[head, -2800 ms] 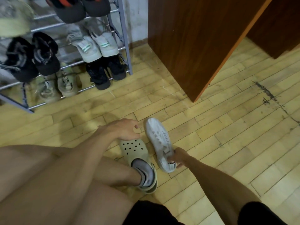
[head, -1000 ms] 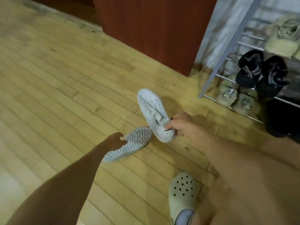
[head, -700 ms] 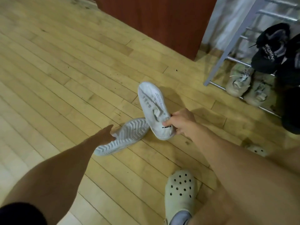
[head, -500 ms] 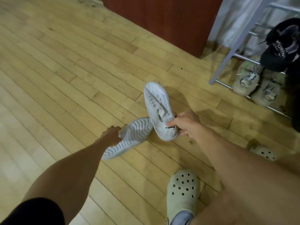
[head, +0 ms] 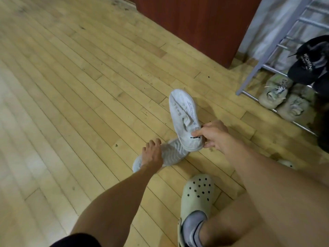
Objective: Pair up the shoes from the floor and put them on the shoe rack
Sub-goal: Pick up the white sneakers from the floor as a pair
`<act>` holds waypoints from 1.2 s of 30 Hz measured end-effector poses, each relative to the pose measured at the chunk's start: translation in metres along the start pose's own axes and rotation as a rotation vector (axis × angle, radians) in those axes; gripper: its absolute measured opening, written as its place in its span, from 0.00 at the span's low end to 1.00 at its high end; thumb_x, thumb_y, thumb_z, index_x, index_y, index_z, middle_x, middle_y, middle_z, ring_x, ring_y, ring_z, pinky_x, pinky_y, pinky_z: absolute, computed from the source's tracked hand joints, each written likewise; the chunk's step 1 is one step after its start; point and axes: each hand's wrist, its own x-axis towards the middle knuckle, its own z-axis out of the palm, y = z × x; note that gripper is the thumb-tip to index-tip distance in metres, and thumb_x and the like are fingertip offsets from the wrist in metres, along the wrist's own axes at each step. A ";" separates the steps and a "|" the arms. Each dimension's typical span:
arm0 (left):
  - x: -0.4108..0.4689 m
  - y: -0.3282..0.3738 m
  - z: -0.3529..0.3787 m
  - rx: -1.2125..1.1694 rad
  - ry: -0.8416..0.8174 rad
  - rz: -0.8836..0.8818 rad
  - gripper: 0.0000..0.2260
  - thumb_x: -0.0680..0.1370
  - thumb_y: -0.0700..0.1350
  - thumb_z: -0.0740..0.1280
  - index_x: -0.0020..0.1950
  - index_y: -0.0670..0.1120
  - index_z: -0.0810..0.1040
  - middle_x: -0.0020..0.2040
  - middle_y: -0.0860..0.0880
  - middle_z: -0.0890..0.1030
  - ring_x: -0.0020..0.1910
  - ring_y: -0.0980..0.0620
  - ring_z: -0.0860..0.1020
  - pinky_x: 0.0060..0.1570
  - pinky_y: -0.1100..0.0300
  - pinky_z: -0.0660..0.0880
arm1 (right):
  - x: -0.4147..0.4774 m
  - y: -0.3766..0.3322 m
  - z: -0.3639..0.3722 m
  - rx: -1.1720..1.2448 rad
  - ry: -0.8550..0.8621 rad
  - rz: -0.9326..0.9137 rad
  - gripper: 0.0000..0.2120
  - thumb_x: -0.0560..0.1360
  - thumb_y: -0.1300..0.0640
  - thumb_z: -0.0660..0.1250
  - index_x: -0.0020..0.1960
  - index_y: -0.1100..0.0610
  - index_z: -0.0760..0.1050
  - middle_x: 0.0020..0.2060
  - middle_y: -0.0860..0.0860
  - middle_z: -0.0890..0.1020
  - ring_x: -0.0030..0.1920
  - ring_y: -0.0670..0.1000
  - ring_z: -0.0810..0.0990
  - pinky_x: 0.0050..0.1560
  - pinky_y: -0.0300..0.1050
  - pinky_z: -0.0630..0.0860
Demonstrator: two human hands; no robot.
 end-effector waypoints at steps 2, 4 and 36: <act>-0.012 0.004 0.003 -0.004 0.011 0.019 0.27 0.73 0.36 0.65 0.71 0.47 0.63 0.64 0.44 0.71 0.62 0.45 0.70 0.61 0.53 0.68 | -0.004 0.003 -0.004 0.010 0.010 0.004 0.15 0.63 0.64 0.79 0.49 0.62 0.82 0.44 0.58 0.85 0.42 0.56 0.85 0.40 0.50 0.83; -0.024 0.002 0.003 -0.053 -0.065 0.068 0.26 0.73 0.42 0.68 0.71 0.49 0.66 0.63 0.45 0.71 0.62 0.46 0.71 0.60 0.54 0.69 | -0.008 0.004 -0.009 0.028 0.018 0.009 0.15 0.63 0.65 0.79 0.49 0.63 0.82 0.44 0.59 0.85 0.41 0.57 0.85 0.40 0.51 0.83; -0.077 -0.040 0.016 -0.801 -0.967 -0.348 0.22 0.74 0.30 0.68 0.67 0.42 0.69 0.55 0.47 0.77 0.56 0.45 0.78 0.54 0.46 0.78 | -0.019 0.018 -0.019 -0.062 0.006 0.012 0.09 0.65 0.65 0.78 0.40 0.60 0.77 0.42 0.57 0.83 0.35 0.52 0.81 0.29 0.45 0.77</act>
